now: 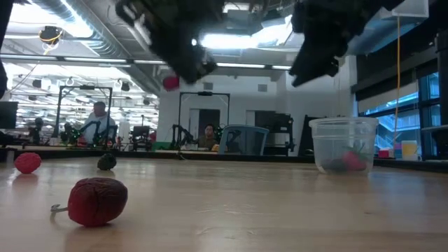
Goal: Pick and placing Produce into tupperware
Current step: Put the red cherry into the transparent bucket
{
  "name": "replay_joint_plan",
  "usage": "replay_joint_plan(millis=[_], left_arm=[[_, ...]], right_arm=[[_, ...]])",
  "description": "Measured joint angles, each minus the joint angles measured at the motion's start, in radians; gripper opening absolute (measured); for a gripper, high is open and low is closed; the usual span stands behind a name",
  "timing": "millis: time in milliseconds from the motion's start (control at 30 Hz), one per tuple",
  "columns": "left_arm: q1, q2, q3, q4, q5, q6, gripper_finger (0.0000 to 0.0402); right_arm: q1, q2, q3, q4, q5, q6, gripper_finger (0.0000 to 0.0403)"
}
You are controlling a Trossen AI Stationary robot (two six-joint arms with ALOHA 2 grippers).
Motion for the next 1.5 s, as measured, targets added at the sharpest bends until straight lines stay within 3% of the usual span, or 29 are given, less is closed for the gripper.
replay_joint_plan(millis=[233, 333, 667, 833, 1000, 1167, 1500], left_arm=[[-0.055, -0.164, -0.002, 0.105, -0.11, 0.092, 0.0], [-0.074, -0.25, -0.042, 0.231, -0.13, 0.125, 0.0], [-0.085, -0.461, -0.426, 0.825, -0.264, 0.103, 0.0], [-0.084, -0.471, -0.584, 1.201, -0.245, 0.092, 0.0], [-0.08, -0.433, -0.658, 1.398, -0.244, 0.085, 0.0], [-0.079, -0.373, -0.668, 1.475, -0.241, 0.07, 0.0], [-0.051, -0.292, -0.668, 1.562, -0.208, 0.056, 0.0]], right_arm=[[0.04, 0.002, -0.001, 0.116, 0.006, -0.202, 0.0218], [0.06, 0.007, -0.002, 0.173, 0.008, -0.282, 0.0218], [0.106, 0.027, -0.156, 0.644, 0.008, -0.526, 0.0218], [0.106, 0.042, -0.219, 0.831, 0.008, -0.539, 0.0218], [0.106, 0.097, -0.225, 0.949, 0.008, -0.542, 0.0218], [0.104, 0.166, -0.219, 1.077, 0.008, -0.572, 0.0218], [0.104, 0.247, -0.117, 1.089, 0.007, -0.592, 0.0218]])
